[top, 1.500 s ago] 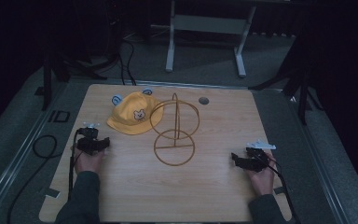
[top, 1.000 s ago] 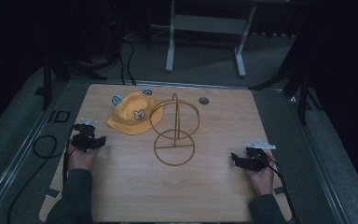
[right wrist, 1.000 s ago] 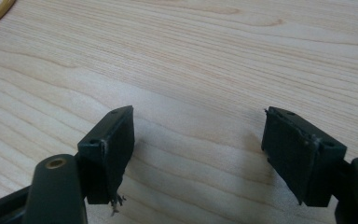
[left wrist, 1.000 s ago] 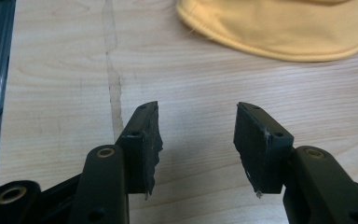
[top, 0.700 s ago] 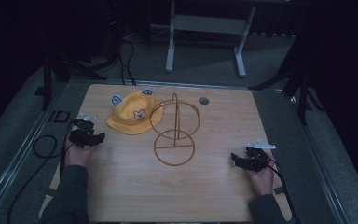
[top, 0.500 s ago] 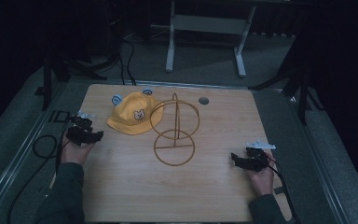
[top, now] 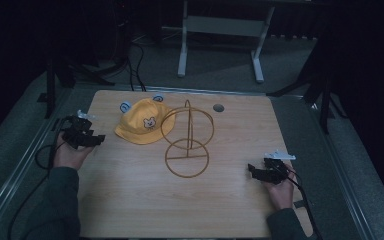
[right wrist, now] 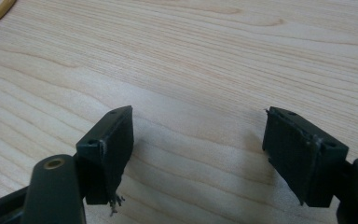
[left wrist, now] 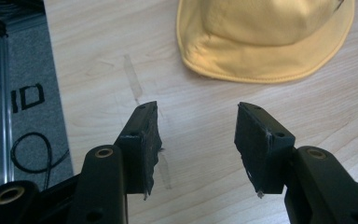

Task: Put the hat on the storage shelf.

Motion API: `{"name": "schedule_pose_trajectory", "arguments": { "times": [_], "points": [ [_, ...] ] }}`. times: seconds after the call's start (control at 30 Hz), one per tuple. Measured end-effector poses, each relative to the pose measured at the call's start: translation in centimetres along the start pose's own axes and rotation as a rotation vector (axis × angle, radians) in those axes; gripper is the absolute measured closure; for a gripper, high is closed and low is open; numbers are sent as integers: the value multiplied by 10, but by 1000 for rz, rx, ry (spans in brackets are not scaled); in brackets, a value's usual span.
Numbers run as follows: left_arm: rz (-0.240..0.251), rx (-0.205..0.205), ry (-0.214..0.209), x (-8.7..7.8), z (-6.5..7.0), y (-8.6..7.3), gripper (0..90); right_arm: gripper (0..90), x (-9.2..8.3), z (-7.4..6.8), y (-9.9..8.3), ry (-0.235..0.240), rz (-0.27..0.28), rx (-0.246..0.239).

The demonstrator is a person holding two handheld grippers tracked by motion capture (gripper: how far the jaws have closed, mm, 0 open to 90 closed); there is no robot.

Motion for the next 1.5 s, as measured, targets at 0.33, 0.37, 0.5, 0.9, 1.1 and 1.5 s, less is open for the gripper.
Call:
{"name": "schedule_pose_trajectory", "arguments": {
  "times": [0.33,0.37,0.5,0.9,1.1,1.5],
  "points": [
    [2,58,-52,-14,-10,22,494,244,0,0,0,0,0,0],
    [6,62,-57,-15,-10,25,494,244,0,0,0,0,0,1],
    [14,82,-64,-20,-9,35,494,244,0,0,0,0,0,0],
    [-17,165,-57,-31,-5,60,491,243,0,0,0,0,1,-1],
    [-42,200,-54,-30,-1,68,482,244,0,0,0,0,0,0],
    [-80,251,-59,-33,7,87,477,242,0,0,0,1,-1,0]
  ]
}}
Point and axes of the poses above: each handheld gripper's, and its own axes: x roughly forward along the jaws, y roughly out of its top, z roughly to its right, the point moved 3 cm from there along x, roughly forward along the jaws, and after that the axes turned 11 degrees about -z, right-handed, at the moved point
